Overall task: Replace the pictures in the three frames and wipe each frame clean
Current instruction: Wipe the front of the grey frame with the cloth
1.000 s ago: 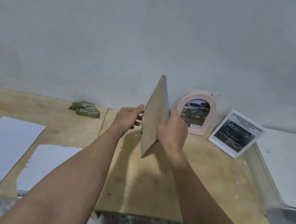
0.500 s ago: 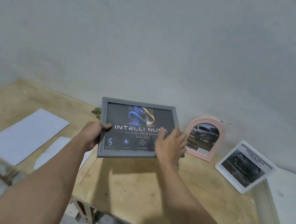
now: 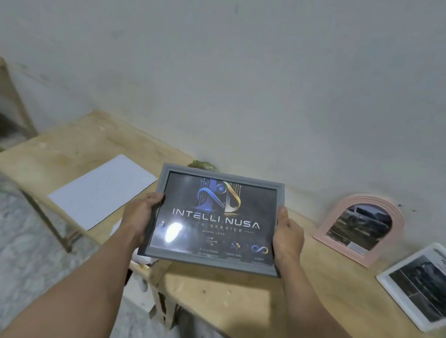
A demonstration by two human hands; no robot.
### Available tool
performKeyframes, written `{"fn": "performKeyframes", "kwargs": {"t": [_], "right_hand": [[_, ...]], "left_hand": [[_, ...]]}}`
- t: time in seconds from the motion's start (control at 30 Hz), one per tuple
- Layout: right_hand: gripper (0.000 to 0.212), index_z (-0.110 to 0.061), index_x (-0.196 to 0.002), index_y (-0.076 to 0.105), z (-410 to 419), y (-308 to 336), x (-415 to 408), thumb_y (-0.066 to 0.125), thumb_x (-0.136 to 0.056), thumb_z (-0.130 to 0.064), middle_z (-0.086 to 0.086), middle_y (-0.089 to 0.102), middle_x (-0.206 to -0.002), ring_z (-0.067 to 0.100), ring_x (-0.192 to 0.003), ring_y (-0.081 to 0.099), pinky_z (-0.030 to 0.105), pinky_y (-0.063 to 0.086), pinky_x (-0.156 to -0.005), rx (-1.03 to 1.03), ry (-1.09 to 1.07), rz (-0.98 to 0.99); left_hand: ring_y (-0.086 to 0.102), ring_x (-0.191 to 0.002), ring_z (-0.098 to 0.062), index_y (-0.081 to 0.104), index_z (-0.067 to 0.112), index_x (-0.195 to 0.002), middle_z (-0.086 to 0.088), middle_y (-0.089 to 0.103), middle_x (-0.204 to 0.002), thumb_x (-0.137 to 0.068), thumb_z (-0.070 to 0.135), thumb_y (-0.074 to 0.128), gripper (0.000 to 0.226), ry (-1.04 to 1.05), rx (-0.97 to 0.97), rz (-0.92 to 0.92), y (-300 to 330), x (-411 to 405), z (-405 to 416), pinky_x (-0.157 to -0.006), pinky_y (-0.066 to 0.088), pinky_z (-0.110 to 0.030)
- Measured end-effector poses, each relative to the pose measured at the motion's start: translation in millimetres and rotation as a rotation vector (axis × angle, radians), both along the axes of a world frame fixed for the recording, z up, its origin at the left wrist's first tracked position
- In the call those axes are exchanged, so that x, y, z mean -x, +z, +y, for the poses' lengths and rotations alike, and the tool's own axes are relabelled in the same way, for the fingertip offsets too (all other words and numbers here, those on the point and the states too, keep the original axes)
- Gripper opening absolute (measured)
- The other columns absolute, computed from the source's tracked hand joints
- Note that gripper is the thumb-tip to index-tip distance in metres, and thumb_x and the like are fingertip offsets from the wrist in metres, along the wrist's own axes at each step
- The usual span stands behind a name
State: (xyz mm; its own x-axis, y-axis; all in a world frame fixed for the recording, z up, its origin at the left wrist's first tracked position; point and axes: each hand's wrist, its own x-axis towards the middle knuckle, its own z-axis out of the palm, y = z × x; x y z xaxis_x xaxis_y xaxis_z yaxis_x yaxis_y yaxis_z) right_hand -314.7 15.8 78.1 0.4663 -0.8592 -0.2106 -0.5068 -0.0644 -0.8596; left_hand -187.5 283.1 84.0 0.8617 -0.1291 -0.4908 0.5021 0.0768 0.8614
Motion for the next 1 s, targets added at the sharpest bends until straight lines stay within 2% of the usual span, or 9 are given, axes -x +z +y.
{"fn": "performKeyframes", "kwargs": {"t": [0.07, 0.17, 0.23, 0.33, 0.47, 0.57, 0.83, 0.93, 1.0], "right_hand": [[0.057, 0.008, -0.083, 0.064, 12.7, 0.7, -10.1, 0.056, -0.087, -0.049, 0.021, 0.069, -0.082, 0.023, -0.069, 0.06, 0.037, 0.052, -0.068, -0.267, 0.002, -0.142], [0.042, -0.007, -0.087, 0.072, 23.9, 5.9, -26.6, 0.066, -0.082, -0.048, 0.014, 0.073, -0.087, 0.029, -0.075, 0.069, 0.049, 0.056, -0.078, -0.541, 0.054, -0.26], [0.047, -0.009, -0.083, 0.072, 30.3, 3.8, -39.3, 0.068, -0.079, -0.055, 0.015, 0.074, -0.093, 0.033, -0.085, 0.071, 0.055, 0.056, -0.082, -0.489, 0.05, -0.247], [0.037, -0.008, -0.081, 0.069, 39.7, 0.3, -49.3, 0.068, -0.084, -0.045, 0.015, 0.073, -0.094, 0.03, -0.082, 0.069, 0.059, 0.054, -0.082, -0.481, 0.021, -0.268], [0.037, -0.004, -0.102, 0.071, 42.5, -7.9, -62.7, 0.067, -0.087, -0.037, 0.015, 0.073, -0.099, 0.032, -0.087, 0.07, 0.054, 0.057, -0.079, -0.582, 0.031, -0.306], [0.038, -0.005, -0.106, 0.071, 37.0, -17.0, -80.5, 0.068, -0.086, -0.038, 0.016, 0.073, -0.101, 0.034, -0.09, 0.071, 0.054, 0.057, -0.079, -0.629, 0.047, -0.35], [0.065, -0.004, -0.104, 0.073, -7.6, -42.1, -150.7, 0.081, -0.064, -0.054, 0.019, 0.072, -0.105, 0.04, -0.097, 0.069, 0.06, 0.052, -0.086, -0.702, 0.078, -0.304], [0.068, -0.004, -0.103, 0.074, -24.8, -60.1, -186.4, 0.08, -0.061, -0.059, 0.017, 0.072, -0.107, 0.037, -0.099, 0.068, 0.058, 0.052, -0.089, -0.716, 0.092, -0.261], [0.058, -0.004, -0.098, 0.074, -29.6, -63.5, -206.5, 0.076, -0.07, -0.055, 0.017, 0.072, -0.104, 0.032, -0.092, 0.07, 0.051, 0.057, -0.083, -0.725, 0.097, -0.204]], "left_hand": [[0.061, -0.058, -0.026, 0.071, 0.01, -0.089, -0.013, 0.068, -0.078, -0.091, 0.017, 0.065, 0.01, 0.023, -0.026, 0.002, -0.7, -14.2, 14.7, -0.047, 0.051, -0.028], [0.062, -0.051, -0.027, 0.073, 0.01, -0.094, -0.017, 0.069, -0.077, -0.089, 0.022, 0.066, 0.015, 0.001, -0.046, 0.024, -7.2, -25.4, 37.8, -0.043, 0.051, -0.029], [0.065, -0.061, -0.031, 0.074, 0.011, -0.098, -0.019, 0.072, -0.085, -0.088, 0.028, 0.068, 0.021, -0.025, -0.047, 0.039, -13.5, -30.6, 51.1, -0.05, 0.054, -0.034], [0.067, -0.075, -0.033, 0.074, 0.012, -0.103, -0.018, 0.074, -0.094, -0.09, 0.029, 0.066, 0.023, -0.067, -0.044, 0.034, -19.6, -38.3, 63.2, -0.06, 0.057, -0.039], [0.069, -0.077, -0.029, 0.073, 0.02, -0.105, -0.011, 0.075, -0.096, -0.095, 0.029, 0.063, 0.016, -0.145, -0.032, -0.011, -17.3, -65.0, 67.5, -0.066, 0.057, -0.039], [0.067, -0.07, -0.025, 0.071, 0.019, -0.093, -0.009, 0.073, -0.086, -0.095, 0.028, 0.062, 0.013, -0.152, -0.035, 0.01, -18.3, -85.4, 62.2, -0.061, 0.058, -0.036], [0.064, -0.077, -0.027, 0.069, 0.015, -0.086, -0.012, 0.071, -0.088, -0.091, 0.029, 0.067, 0.015, -0.105, -0.092, 0.019, -29.9, -142.9, 23.5, -0.074, 0.053, -0.043], [0.064, -0.069, -0.027, 0.068, 0.011, -0.089, -0.012, 0.07, -0.085, -0.094, 0.031, 0.065, 0.02, -0.091, -0.186, 0.014, -40.1, -166.1, 2.2, -0.064, 0.055, -0.037], [0.065, -0.068, -0.027, 0.068, 0.01, -0.093, -0.012, 0.072, -0.087, -0.096, 0.028, 0.063, 0.02, -0.072, -0.212, 0.027, -51.8, -176.5, -3.7, -0.059, 0.053, -0.034]]}}
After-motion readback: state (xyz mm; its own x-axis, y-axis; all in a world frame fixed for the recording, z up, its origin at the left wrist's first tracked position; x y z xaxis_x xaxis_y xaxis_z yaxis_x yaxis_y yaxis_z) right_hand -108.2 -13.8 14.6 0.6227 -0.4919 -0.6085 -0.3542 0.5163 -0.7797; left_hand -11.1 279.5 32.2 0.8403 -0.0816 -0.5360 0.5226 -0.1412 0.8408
